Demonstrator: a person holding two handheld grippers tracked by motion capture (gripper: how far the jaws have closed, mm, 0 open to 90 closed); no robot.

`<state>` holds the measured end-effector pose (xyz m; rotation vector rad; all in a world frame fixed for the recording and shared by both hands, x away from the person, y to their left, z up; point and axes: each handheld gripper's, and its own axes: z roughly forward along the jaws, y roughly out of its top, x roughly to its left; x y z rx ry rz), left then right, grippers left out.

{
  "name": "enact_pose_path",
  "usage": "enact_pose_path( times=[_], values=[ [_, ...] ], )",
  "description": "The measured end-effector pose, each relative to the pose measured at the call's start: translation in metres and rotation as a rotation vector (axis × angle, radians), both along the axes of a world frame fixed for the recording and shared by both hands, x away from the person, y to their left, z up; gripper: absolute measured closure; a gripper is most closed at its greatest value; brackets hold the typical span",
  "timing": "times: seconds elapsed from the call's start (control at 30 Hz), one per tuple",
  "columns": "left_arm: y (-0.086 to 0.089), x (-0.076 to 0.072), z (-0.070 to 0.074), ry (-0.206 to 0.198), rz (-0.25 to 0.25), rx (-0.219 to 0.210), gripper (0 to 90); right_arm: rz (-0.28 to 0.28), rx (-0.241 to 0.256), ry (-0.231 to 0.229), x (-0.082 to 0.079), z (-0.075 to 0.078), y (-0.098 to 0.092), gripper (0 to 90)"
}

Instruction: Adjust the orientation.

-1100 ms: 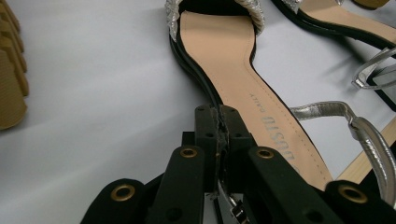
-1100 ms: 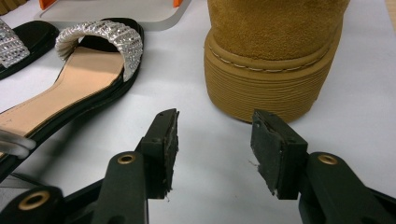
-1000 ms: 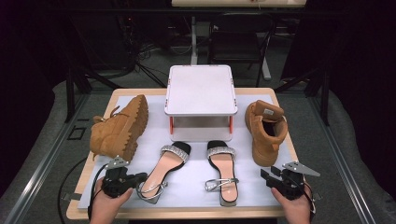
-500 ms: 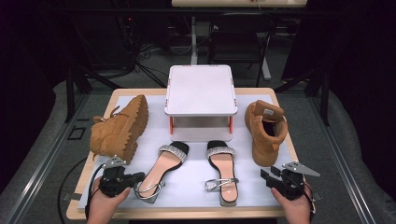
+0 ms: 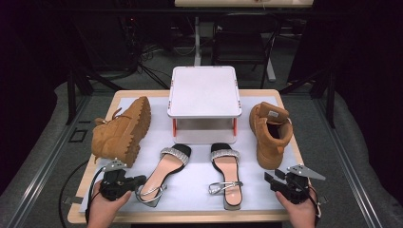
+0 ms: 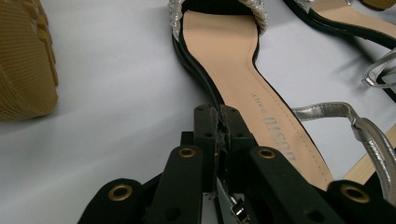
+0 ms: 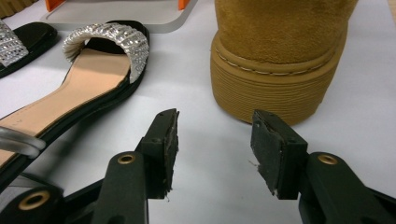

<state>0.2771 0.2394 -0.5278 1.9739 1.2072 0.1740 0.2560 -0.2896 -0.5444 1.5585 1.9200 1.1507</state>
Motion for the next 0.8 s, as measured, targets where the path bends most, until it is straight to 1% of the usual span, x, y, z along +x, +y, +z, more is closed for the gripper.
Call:
enact_pose_path(
  times=[0.07, 0.23, 0.27, 0.33, 0.43, 0.5, 0.53, 0.6, 0.63, 0.67, 0.77, 0.8],
  values=[
    [0.000, 0.000, 0.000, -0.002, 0.000, 0.003, 86.3, 0.004, 0.004, -0.007, -0.001, 0.001, 0.001, 51.1],
    [0.001, 0.000, 0.000, -0.006, 0.003, 0.004, 85.2, 0.013, -0.004, -0.017, -0.003, 0.004, 0.004, 51.1],
    [0.002, 0.000, 0.002, -0.016, 0.009, -0.009, 84.8, 0.017, -0.007, -0.017, -0.003, 0.004, 0.004, 51.1],
    [0.005, -0.001, 0.004, -0.021, 0.018, -0.027, 82.3, 0.019, -0.003, -0.021, -0.004, 0.005, 0.006, 51.1],
    [0.010, -0.001, 0.004, -0.033, 0.038, -0.041, 80.4, 0.021, -0.004, -0.024, -0.004, 0.006, 0.007, 51.1],
    [0.015, -0.001, 0.005, -0.035, 0.068, -0.069, 79.1, 0.028, -0.004, -0.028, -0.005, 0.008, 0.008, 51.1],
    [0.017, -0.001, 0.006, -0.041, 0.080, -0.086, 78.4, 0.044, -0.009, -0.031, -0.007, 0.011, 0.011, 51.1],
    [0.018, -0.001, 0.006, -0.046, 0.087, -0.090, 77.4, 0.053, -0.017, -0.033, -0.007, 0.013, 0.013, 51.2],
    [0.018, -0.001, 0.006, -0.049, 0.088, -0.094, 76.2, 0.067, -0.022, -0.036, -0.009, 0.016, 0.016, 51.2],
    [0.017, -0.001, 0.005, -0.048, 0.085, -0.092, 74.0, 0.092, -0.021, -0.042, -0.012, 0.021, 0.021, 51.8],
    [0.015, -0.001, 0.005, -0.050, 0.079, -0.086, 70.9, 0.107, -0.013, -0.045, -0.014, 0.024, 0.026, 52.2],
    [0.014, -0.001, 0.004, -0.050, 0.075, -0.085, 70.9, 0.123, 0.001, -0.045, -0.015, 0.026, 0.029, 52.3]
  ],
)
